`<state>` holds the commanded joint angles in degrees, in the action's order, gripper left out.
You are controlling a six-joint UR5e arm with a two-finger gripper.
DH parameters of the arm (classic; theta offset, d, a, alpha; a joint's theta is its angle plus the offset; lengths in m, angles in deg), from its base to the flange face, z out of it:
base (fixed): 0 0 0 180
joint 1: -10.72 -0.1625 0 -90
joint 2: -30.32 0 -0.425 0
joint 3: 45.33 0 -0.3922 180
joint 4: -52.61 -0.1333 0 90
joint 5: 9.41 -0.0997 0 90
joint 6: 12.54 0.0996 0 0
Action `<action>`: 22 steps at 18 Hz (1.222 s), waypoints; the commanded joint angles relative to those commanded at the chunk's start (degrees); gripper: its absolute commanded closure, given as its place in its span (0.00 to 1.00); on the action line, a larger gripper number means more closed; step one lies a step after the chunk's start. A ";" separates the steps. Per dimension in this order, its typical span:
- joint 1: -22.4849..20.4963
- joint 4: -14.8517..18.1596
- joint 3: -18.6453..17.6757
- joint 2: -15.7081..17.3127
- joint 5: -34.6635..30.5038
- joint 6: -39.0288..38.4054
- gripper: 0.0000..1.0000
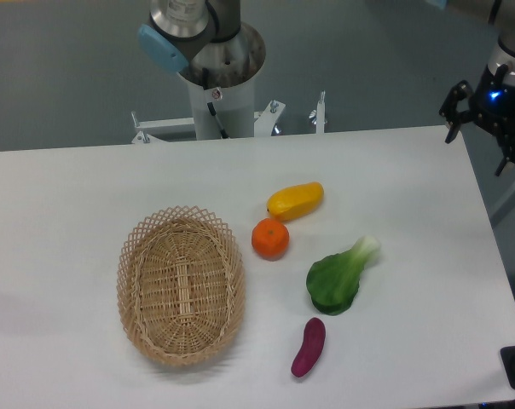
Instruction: Pick up the green vegetable from the table
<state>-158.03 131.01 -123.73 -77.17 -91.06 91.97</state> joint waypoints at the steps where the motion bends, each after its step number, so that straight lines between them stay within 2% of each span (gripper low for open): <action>1: 0.09 0.00 -0.17 0.00 -0.09 0.00 0.00; 10: 0.44 -0.17 -1.32 -0.17 0.09 -0.88 0.00; 12: 0.61 -1.22 -2.37 -0.26 0.09 -0.97 0.00; 14: 1.23 -3.85 -4.03 -0.35 0.09 -1.49 0.00; 18: 3.33 -11.14 -9.04 -1.05 -0.26 -5.88 0.00; 22: 5.53 -17.57 -12.65 -3.77 -0.53 -10.53 0.00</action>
<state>-152.50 113.45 -136.38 -80.94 -91.59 81.44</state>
